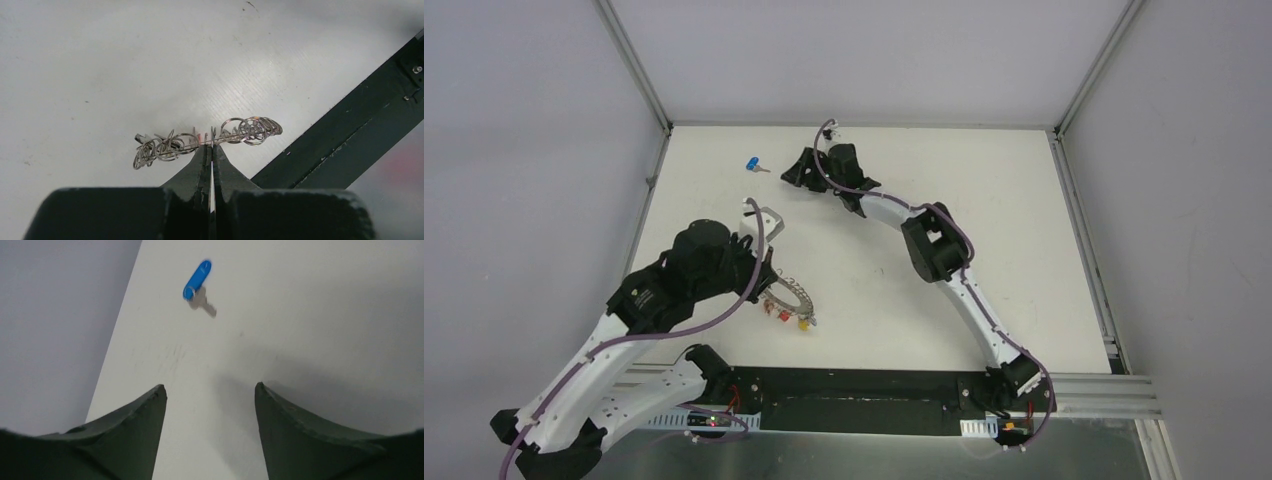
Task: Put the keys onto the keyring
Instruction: Adjust the keyring.
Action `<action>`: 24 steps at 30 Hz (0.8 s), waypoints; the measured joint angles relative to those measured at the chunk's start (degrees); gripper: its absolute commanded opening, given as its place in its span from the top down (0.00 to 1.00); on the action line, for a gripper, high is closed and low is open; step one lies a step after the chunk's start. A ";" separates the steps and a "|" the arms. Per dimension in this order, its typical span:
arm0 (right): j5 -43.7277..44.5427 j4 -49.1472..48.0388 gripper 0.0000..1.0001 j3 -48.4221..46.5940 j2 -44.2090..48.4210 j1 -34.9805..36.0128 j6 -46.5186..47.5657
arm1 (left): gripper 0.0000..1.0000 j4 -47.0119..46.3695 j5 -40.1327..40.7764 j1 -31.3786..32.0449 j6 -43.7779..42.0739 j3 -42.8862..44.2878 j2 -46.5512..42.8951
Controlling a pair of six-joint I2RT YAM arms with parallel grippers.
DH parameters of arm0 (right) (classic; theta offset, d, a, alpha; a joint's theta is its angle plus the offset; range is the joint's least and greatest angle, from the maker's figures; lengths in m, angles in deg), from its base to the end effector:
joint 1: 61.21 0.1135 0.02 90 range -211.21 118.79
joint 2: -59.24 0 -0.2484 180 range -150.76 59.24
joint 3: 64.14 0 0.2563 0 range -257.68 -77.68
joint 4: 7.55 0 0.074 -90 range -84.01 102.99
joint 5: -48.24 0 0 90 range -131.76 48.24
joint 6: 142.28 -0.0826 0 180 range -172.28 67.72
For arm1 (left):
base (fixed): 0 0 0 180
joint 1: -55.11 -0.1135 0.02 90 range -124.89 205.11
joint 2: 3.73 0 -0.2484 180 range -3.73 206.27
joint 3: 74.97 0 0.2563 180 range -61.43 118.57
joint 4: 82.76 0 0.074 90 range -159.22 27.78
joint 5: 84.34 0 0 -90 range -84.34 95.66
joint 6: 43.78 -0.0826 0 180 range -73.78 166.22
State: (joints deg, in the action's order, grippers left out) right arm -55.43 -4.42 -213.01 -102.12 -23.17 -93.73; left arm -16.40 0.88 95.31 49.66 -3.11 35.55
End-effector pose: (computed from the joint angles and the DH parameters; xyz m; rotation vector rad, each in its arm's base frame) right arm 0.5032 0.4185 0.0959 -0.1223 2.0047 1.1547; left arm 0.1282 -0.1173 0.3219 0.7421 2.0775 -0.5234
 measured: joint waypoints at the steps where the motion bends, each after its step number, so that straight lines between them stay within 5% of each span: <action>1: -2.03 -3.10 0.26 6.71 3.54 -0.33 -0.04 | 1.00 -0.44 -0.24 0.00 -0.11 0.00 1.51; 7: -13.20 -10.19 0.19 41.97 28.46 -4.87 1.03 | 1.00 -4.76 -3.28 -0.07 -1.57 -0.39 8.20; 14: -24.65 -24.50 0.14 68.46 57.33 -10.58 3.45 | 1.00 -14.32 -9.22 -0.11 -1.60 -1.90 10.97; 24: -41.20 -34.07 0.44 86.75 80.41 -7.48 12.79 | 1.00 -28.17 -23.87 -0.13 -4.20 -6.84 10.03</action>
State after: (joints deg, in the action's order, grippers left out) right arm -96.63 -38.50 -126.26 -21.71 -30.64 -80.94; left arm -44.58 -22.99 95.18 45.46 -9.95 45.59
